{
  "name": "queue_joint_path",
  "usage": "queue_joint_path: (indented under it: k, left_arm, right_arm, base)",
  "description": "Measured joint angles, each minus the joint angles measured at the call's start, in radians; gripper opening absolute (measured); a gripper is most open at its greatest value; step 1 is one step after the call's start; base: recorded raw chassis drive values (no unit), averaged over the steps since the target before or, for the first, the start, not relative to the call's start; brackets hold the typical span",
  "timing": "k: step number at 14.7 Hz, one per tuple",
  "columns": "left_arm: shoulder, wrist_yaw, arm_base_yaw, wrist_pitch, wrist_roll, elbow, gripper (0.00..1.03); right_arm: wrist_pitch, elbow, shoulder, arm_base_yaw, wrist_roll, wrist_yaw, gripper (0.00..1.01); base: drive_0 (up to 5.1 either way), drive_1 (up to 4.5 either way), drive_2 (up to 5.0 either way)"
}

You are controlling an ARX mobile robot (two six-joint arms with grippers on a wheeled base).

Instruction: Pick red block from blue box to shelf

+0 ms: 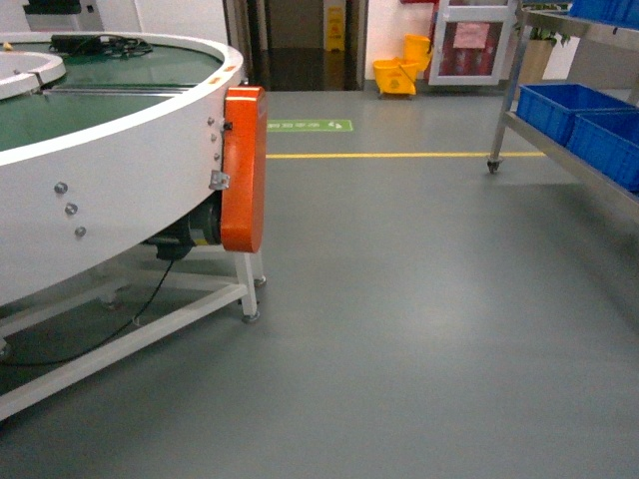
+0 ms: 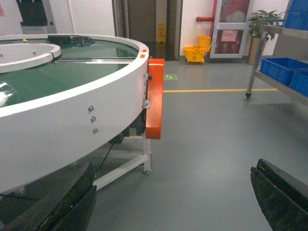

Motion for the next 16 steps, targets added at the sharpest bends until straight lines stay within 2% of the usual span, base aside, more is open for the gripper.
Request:
queue_joint_path:
  k: [5,16]
  left_arm:
    - [0.0,-0.002,0.0,0.0,0.0,0.0,0.98]
    - [0.0,0.0,0.0,0.002,0.0,0.0,0.98]
  right_arm:
    - [0.0,0.0,0.0,0.0,0.0,0.0,0.28]
    - [0.0,0.0,0.0,0.0,0.0,0.0,0.28]
  base:
    - [0.0,4.28,-4.3]
    - [-1.5,-1.49,-1.5]
